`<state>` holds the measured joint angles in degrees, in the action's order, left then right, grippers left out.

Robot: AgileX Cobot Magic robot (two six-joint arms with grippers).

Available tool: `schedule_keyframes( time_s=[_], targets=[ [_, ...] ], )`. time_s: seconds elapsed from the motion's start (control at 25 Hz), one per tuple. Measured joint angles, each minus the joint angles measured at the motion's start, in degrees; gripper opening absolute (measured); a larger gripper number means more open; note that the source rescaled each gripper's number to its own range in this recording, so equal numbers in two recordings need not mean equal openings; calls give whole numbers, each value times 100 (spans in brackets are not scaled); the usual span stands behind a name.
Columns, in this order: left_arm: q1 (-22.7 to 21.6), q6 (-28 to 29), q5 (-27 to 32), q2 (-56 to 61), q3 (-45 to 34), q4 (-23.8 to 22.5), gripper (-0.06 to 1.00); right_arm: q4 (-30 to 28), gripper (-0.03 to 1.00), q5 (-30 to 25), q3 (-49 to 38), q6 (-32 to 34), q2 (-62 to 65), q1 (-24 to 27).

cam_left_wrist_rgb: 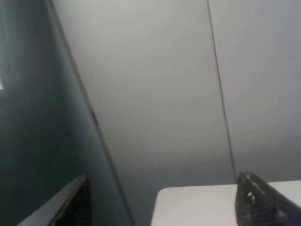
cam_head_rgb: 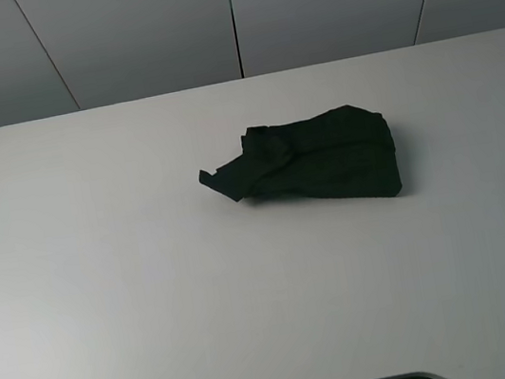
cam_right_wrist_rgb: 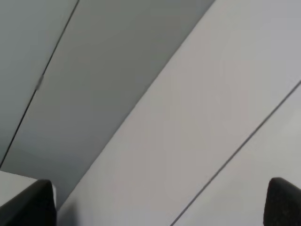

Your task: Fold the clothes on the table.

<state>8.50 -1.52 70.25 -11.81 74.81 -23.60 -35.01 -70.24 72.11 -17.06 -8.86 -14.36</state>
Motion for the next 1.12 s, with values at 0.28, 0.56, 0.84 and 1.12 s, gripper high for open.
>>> schedule_keyframes(
  time_s=[0.28,0.56,0.84,1.12],
  targets=[
    [-1180,-110,-3,592,-196,832,96,729,95,10,-123,126,502,681],
    [-1415,-76,-3,1181,-946,1178,92,1501,95,10,-981,323,900,1034],
    [-1415,-132,-3,1190,-1930,1889,93,2454,95,10,-1893,694,900,1046],
    [-1297,-103,-3,1199,-3138,2541,100,3345,95,346,-3269,958,886,1046]
  ],
)
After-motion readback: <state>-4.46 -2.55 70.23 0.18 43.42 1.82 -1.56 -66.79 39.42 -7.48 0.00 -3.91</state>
